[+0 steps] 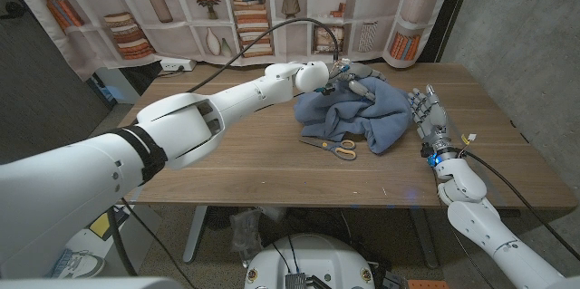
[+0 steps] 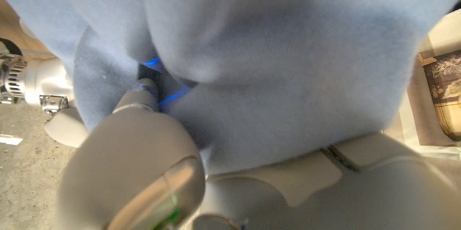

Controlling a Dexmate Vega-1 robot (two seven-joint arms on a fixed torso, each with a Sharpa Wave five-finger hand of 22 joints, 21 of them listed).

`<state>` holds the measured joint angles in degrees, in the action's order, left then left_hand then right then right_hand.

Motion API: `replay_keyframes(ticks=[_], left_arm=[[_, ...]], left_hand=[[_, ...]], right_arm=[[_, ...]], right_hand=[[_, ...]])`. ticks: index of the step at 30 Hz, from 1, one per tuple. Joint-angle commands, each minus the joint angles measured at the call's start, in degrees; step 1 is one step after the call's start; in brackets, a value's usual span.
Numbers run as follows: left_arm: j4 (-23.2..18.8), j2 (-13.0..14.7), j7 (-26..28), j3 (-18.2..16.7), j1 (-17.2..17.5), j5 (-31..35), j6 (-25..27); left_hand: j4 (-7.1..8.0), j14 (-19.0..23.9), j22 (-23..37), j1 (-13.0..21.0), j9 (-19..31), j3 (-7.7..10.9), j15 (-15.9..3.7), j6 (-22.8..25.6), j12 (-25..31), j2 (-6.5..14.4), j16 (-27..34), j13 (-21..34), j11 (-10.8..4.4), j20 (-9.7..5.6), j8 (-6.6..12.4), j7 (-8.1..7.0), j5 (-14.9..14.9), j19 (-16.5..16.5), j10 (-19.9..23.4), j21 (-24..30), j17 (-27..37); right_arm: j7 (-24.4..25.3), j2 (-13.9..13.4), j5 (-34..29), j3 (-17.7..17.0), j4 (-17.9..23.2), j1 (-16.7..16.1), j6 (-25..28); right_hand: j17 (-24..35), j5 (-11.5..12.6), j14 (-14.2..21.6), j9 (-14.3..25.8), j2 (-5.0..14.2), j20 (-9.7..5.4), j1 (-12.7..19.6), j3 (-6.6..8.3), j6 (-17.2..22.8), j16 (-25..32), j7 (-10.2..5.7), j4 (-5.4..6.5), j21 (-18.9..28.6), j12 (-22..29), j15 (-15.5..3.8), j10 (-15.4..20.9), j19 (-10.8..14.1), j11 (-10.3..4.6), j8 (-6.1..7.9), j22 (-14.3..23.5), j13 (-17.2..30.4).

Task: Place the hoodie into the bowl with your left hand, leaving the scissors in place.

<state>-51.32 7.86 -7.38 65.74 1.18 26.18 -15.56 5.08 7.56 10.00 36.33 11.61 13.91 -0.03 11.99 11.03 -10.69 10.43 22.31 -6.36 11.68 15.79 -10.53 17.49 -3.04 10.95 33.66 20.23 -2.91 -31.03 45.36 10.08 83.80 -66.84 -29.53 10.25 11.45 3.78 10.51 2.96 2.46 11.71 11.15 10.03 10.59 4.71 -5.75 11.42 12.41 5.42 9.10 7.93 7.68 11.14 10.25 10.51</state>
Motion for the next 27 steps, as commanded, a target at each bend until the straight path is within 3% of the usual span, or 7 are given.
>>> replay_keyframes(ticks=[1, 3, 9, 27], left_arm=[[-3.0, 1.4, -0.8, 0.3, 0.2, 1.7, 0.9], [-3.7, 1.8, -1.2, 0.4, 0.2, 2.2, 1.2], [-6.6, 3.2, -1.8, 0.4, 0.6, 3.7, 2.4], [-12.2, 6.3, -2.9, -2.3, 2.5, 4.1, 4.7]], left_hand=[[0.12, -1.9, 0.2, -2.2, 0.1, -2.97, 0.72, -1.2, 0.0, -0.3, 0.3, -0.6, -2.39, 0.49, -1.19, 0.83, 0.8, -0.6, -2.7, -1.6, -0.9], [-0.10, -3.2, 0.2, -2.5, 0.1, -4.10, 1.19, -2.4, 0.0, -0.2, 0.1, -0.8, -1.54, 0.48, -1.93, 0.84, 1.1, -1.2, -3.6, -2.4, -1.5], [-1.01, -6.2, 0.3, -3.0, 0.2, -7.81, 1.89, -7.4, -0.3, 0.0, 0.2, -1.9, -1.31, 0.50, -4.25, 1.63, 2.1, -2.4, -7.8, -4.8, -3.3], [-1.08, -7.5, 0.3, -4.3, 0.2, -10.23, 2.52, -7.7, 0.1, -0.2, 0.2, -2.4, -0.65, 0.55, -4.15, 2.49, 1.8, -2.9, -8.6, -5.9, -4.2]], right_arm=[[0.1, 0.0, 0.0, -0.1, 0.5, -0.5, -0.3], [0.2, 0.1, 0.1, -0.1, 0.7, -0.6, -0.2], [0.2, 0.1, -0.1, 0.0, 0.8, -0.8, -0.4], [1.3, -0.2, -1.1, 0.3, 2.1, -1.4, -0.2]], right_hand=[[0.2, 0.0, 0.2, 0.3, 0.19, 0.43, 0.3, 0.13, 0.1, 0.0, -0.27, -0.28, 0.1, 0.0, 0.06, 0.5, 0.1, -0.02, 0.02, 0.3, 0.3], [0.2, 0.0, 0.2, 0.3, 0.19, 0.44, 0.3, 0.13, 0.1, 0.0, -0.28, -0.28, 0.1, 0.0, 0.07, 0.5, 0.1, 0.01, 0.01, 0.3, 0.3], [0.2, 0.0, 0.2, 0.3, 0.19, 0.44, 0.2, 0.12, 0.1, 0.1, -0.30, -0.29, 0.1, 0.0, 0.09, 0.4, 0.1, 0.02, 0.00, 0.3, 0.3], [0.2, 0.0, 0.2, 0.3, 0.24, 0.44, 0.3, 0.11, 0.1, 0.0, -0.39, -0.33, 0.1, 0.0, 0.06, 0.4, 0.1, -0.01, 0.01, 0.3, 0.3]])
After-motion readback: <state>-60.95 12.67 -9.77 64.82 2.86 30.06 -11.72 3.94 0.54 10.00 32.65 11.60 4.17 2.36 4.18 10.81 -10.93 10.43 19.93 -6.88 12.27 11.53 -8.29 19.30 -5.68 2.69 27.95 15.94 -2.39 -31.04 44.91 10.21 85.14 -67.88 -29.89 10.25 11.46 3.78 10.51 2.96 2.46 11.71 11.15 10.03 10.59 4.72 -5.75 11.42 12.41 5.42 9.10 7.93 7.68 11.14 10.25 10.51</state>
